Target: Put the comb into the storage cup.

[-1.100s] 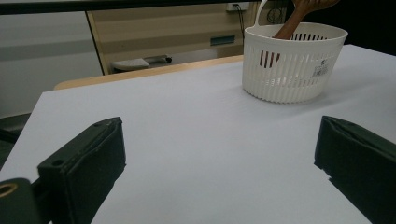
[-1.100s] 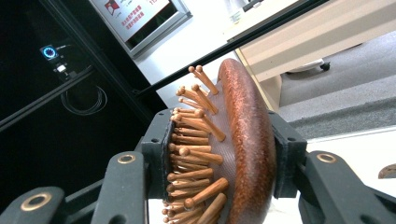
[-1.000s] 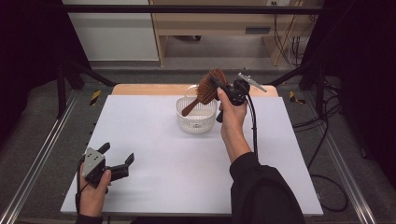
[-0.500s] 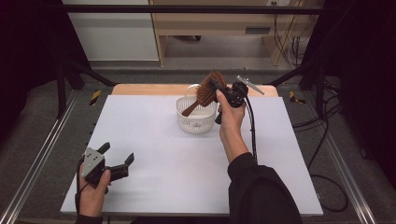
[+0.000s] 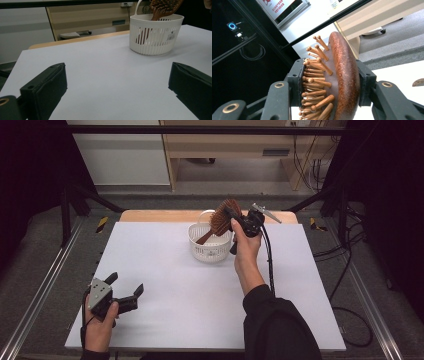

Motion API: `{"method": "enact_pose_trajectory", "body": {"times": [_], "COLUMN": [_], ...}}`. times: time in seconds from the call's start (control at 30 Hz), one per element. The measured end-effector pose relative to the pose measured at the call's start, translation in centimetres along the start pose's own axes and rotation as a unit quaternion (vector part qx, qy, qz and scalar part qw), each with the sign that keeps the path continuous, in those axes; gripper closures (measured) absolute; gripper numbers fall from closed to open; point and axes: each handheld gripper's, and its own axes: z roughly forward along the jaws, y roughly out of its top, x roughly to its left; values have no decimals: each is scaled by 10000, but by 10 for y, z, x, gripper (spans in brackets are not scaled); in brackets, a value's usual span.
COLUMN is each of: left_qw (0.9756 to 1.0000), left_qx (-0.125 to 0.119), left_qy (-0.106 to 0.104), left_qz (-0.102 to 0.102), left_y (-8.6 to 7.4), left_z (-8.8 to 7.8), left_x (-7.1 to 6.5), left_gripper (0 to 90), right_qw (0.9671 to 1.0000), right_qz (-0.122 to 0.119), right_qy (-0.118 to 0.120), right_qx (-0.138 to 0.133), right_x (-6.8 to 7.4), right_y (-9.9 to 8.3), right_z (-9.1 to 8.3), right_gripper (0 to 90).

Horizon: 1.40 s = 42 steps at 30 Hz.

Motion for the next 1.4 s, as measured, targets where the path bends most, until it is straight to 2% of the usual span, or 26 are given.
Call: {"method": "enact_pose_trajectory", "body": {"times": [0.47, 0.77, 1.3, 1.4], "left_qw": [10000, 10000, 10000, 10000], "left_qx": [-1, 9, 19, 26], "left_qy": [-3, -11, -12, -19], "left_qz": [2, 15, 14, 10], "left_y": [0, 0, 0, 0], "left_z": [0, 1, 0, 1], "left_x": [0, -1, -1, -1], "left_gripper": [17, 17, 17, 17], "right_qw": [10000, 10000, 9996, 9995], "right_qz": [3, -37, -157, -112], "right_qy": [-6, 6, 129, 175], "right_qx": [0, -22, 183, 225], "right_x": [1, 2, -3, -4], "right_y": [-4, 1, -2, -3], "right_z": [2, -2, -2, -3], "right_gripper": [513, 513, 512, 511]}}
